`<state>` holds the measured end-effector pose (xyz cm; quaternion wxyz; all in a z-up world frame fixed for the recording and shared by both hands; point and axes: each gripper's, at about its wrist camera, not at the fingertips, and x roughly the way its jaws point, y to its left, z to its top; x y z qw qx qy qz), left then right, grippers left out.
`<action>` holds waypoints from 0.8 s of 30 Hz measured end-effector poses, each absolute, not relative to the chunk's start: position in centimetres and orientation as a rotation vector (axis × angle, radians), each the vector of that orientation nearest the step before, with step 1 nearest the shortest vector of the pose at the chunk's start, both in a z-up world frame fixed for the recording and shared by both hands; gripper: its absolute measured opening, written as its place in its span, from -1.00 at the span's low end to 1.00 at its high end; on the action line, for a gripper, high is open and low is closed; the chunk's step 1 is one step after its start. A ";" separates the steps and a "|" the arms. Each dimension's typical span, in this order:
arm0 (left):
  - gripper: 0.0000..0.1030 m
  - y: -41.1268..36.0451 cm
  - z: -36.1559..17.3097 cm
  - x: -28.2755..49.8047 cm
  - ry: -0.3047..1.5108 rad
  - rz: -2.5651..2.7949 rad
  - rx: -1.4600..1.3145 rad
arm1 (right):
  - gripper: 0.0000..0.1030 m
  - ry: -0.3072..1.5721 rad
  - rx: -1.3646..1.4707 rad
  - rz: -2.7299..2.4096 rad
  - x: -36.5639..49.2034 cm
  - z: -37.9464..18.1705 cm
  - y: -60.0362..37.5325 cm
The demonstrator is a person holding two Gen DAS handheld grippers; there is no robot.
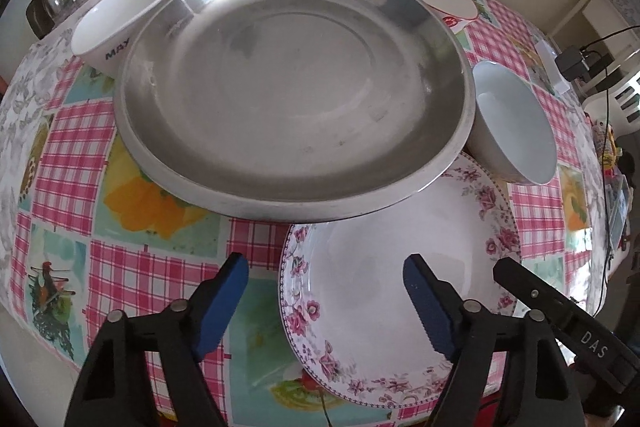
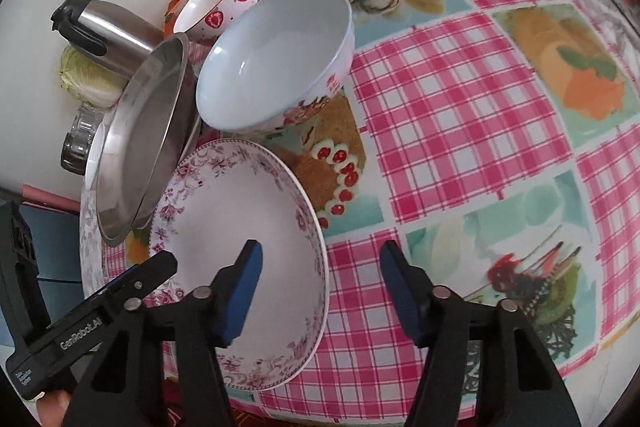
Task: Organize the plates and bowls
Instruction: 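Move the right gripper to the pink-floral plate rim and close on it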
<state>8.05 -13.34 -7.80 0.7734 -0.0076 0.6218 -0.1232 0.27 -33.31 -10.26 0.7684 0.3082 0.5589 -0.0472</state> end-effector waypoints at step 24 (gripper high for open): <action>-0.09 -13.5 -10.2 10.2 1.394 -0.292 -0.103 | -0.78 1.212 0.715 -0.045 1.2 -12.0 -33.7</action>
